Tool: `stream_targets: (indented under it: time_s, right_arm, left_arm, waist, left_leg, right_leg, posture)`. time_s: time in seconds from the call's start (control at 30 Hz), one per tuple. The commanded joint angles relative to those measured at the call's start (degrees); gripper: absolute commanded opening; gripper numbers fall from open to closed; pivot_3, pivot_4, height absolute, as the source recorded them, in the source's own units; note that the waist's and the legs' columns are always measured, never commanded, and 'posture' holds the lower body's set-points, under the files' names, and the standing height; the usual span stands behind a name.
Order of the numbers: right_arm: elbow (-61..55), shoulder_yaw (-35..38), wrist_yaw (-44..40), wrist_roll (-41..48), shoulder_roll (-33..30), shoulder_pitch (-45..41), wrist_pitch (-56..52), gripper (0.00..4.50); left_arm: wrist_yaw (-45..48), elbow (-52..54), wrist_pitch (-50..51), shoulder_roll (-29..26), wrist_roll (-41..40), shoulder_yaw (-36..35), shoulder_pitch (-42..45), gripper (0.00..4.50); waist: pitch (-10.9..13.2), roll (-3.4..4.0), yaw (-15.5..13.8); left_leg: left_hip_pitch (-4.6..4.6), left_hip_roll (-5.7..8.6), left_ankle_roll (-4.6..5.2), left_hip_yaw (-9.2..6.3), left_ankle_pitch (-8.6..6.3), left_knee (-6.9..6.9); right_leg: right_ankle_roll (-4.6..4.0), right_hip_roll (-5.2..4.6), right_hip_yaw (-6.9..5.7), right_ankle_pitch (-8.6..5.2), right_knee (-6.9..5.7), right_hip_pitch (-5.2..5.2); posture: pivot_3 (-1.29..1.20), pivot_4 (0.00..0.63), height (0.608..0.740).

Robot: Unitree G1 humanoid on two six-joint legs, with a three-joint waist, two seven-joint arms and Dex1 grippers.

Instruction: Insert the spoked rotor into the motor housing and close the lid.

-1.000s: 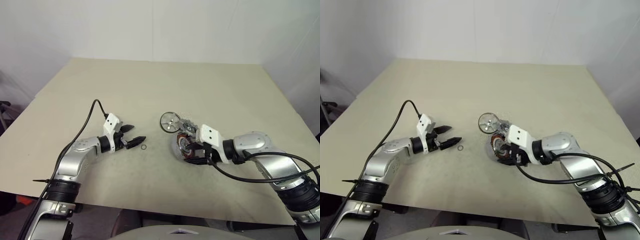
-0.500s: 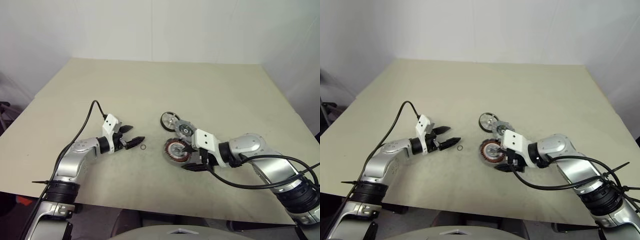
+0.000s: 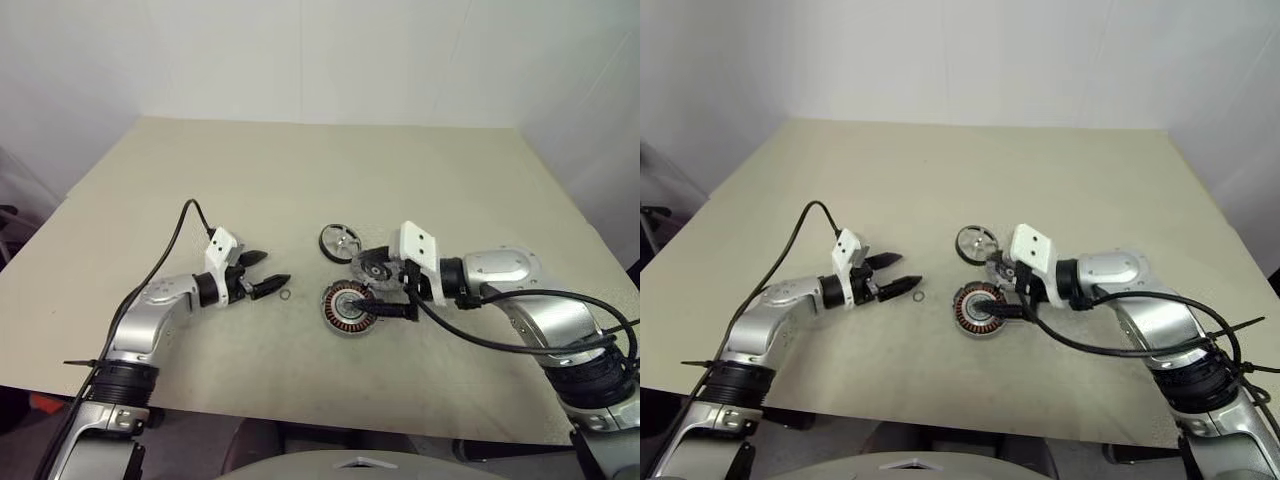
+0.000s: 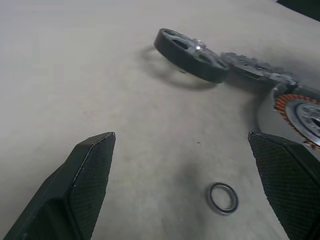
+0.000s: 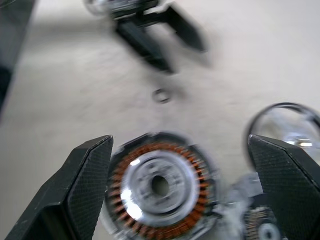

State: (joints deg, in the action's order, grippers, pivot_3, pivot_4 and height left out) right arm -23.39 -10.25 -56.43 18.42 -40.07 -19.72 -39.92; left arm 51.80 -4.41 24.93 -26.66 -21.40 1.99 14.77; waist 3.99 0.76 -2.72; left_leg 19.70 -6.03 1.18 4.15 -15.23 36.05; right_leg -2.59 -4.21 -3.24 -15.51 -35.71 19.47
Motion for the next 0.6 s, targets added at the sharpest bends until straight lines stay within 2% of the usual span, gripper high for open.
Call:
stream_targets:
  time_s: [0.03,0.2,0.6]
  right_arm:
    - [0.26,2.05,3.77,0.59,2.18,-1.19,-0.28,4.46]
    - [0.08,1.46,5.94,0.40,3.57,-1.11,-0.23,4.46]
    - [0.91,1.10,7.99,-0.55,2.90,-0.32,0.37,4.46]
  left_arm:
    - [3.55,0.16,-1.79,-2.88,0.33,-0.11,0.80,4.50]
    - [5.12,-2.98,-4.61,-3.54,2.97,1.86,1.71,4.50]
    - [6.22,-10.23,-12.18,-0.81,9.54,7.37,3.52,4.50]
  waist:
    - [0.00,0.00,0.04]
    - [0.00,0.00,0.03]
    - [0.00,0.01,-0.13]
  left_leg:
    - [0.00,0.00,0.00,0.00,0.00,-0.01]
    - [0.00,0.01,0.00,0.00,0.00,-0.01]
    - [-0.10,0.01,-0.07,0.00,0.02,-0.03]
  right_leg:
    - [0.00,0.00,0.00,0.00,0.00,0.00]
    - [0.00,0.00,0.00,0.00,0.03,0.00]
    - [0.06,0.00,0.00,0.04,0.02,-0.13]
  posture:
    - [0.00,0.000,0.740]
    - [0.00,0.000,0.740]
    - [0.00,0.000,0.740]
